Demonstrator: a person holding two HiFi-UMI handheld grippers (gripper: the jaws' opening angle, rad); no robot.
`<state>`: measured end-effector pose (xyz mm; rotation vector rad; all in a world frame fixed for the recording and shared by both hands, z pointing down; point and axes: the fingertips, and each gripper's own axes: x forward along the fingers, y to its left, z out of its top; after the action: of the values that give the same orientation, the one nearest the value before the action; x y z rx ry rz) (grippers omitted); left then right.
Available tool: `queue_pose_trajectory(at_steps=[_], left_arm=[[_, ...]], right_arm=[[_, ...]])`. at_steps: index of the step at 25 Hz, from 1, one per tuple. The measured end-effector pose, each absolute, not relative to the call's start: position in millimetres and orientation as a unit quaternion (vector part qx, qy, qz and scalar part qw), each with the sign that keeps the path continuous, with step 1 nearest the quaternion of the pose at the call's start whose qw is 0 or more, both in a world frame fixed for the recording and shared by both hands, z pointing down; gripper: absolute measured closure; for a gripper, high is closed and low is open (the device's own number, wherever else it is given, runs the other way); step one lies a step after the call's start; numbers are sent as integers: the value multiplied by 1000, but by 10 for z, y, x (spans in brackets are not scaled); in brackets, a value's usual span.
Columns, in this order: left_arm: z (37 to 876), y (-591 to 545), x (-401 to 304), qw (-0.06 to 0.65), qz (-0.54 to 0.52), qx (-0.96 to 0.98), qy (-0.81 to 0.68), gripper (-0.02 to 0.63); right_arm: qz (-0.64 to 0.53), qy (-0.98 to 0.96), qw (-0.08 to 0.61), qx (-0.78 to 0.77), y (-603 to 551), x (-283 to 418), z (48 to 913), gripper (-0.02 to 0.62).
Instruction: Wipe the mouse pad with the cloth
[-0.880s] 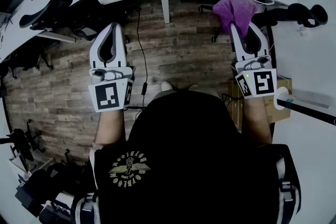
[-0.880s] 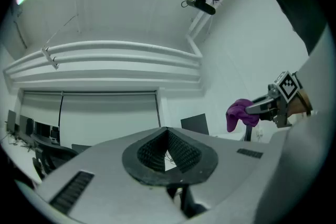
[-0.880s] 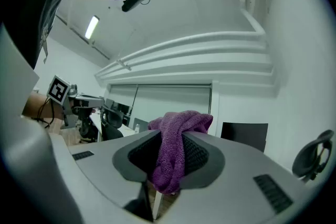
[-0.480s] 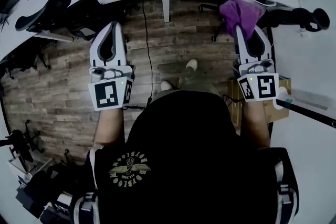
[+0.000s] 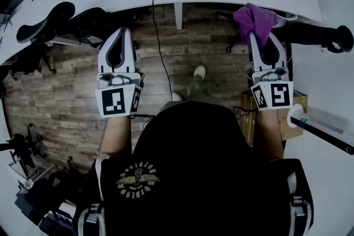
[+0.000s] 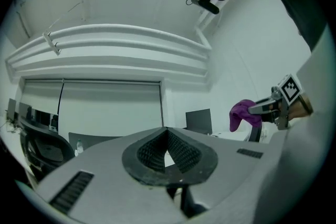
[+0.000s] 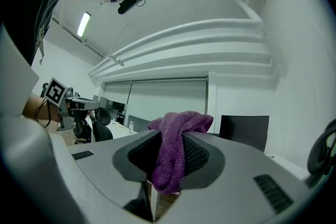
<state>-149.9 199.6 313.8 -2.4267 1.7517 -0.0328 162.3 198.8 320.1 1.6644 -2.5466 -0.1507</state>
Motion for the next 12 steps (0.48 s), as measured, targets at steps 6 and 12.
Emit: queue_pose_trajectory(at_steps=[6, 12], left_arm=[[3213, 1706, -1494, 67, -15, -804, 591, 606], [3246, 1465, -1435, 70, -18, -798, 599, 604]], right_arm=[[-45, -838, 49, 541, 1642, 1695, 3201, 491], [-41, -841, 50, 537, 1374, 1795, 3240, 491]])
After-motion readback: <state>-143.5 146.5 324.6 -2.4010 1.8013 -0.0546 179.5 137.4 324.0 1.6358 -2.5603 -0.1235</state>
